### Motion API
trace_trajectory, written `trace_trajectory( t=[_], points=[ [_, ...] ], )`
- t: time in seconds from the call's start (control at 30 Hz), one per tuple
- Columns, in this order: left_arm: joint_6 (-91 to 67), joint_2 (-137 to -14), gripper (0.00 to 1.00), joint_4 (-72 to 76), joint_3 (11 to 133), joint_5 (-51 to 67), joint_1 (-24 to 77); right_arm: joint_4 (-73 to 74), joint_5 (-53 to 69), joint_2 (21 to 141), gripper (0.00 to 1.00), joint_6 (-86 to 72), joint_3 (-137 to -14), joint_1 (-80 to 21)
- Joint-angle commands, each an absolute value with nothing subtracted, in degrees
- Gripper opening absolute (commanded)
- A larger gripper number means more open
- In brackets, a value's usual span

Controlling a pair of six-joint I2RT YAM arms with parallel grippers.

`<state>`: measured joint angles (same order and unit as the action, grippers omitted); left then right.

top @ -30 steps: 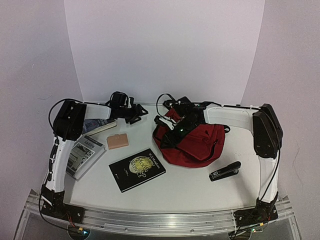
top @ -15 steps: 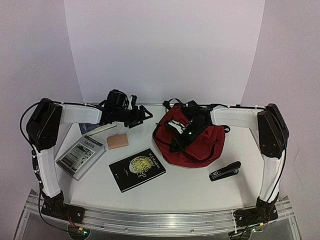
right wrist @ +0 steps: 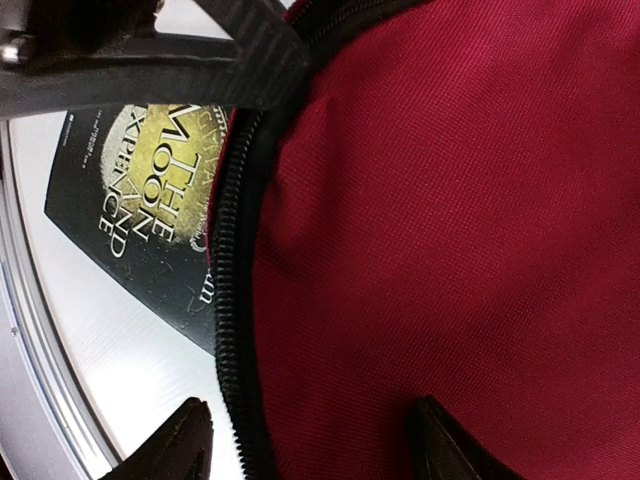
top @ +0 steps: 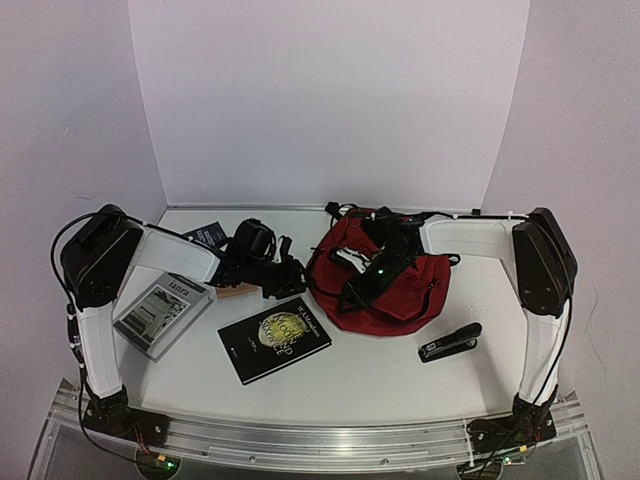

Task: Pack the student bag
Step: Unzip the student bag at the center of the board.

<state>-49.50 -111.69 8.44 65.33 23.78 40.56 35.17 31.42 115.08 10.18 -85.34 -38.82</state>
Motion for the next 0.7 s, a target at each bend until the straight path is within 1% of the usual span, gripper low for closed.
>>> trace_trajectory(
  t=[0.0, 0.03, 0.17, 0.27, 0.33, 0.43, 0.57, 0.6, 0.67],
  points=[
    [-52.17, -112.61, 0.35, 13.54, 61.69, 22.80, 40.71, 35.54, 32.42, 111.66, 0.67, 9.18, -84.72, -38.97],
    [-52.25, -112.56, 0.34, 14.15, 61.07, 22.66, 40.78, 35.62, 31.67, 111.16, 0.65, 9.37, -84.40, -38.94],
    [-51.49, -113.35, 0.25, 13.60, 61.79, 22.31, 40.66, 36.21, 28.60, 111.34, 0.52, 10.47, -84.12, -38.85],
    [-51.10, -114.18, 0.20, 12.99, 62.59, 22.04, 40.70, 36.69, 28.73, 111.69, 0.48, 10.35, -84.65, -38.78],
    [-51.01, -114.61, 0.18, 12.49, 62.74, 21.35, 40.76, 36.80, 28.62, 111.79, 0.43, 10.12, -85.16, -38.69],
    [-50.96, -114.94, 0.15, 12.47, 62.34, 21.11, 40.70, 37.00, 27.99, 111.89, 0.23, 10.21, -86.03, -38.45],
    [-50.98, -114.94, 0.14, 12.47, 61.90, 20.98, 40.73, 37.55, 27.56, 111.78, 0.02, 10.43, -87.37, -38.31],
    [-50.98, -114.88, 0.14, 12.43, 61.80, 20.87, 40.70, 37.75, 27.34, 111.59, 0.00, 10.37, -87.89, -38.27],
    [-50.91, -114.87, 0.13, 12.31, 61.83, 20.49, 40.62, 38.03, 26.94, 110.93, 0.00, 9.95, -89.29, -37.92]
  ],
)
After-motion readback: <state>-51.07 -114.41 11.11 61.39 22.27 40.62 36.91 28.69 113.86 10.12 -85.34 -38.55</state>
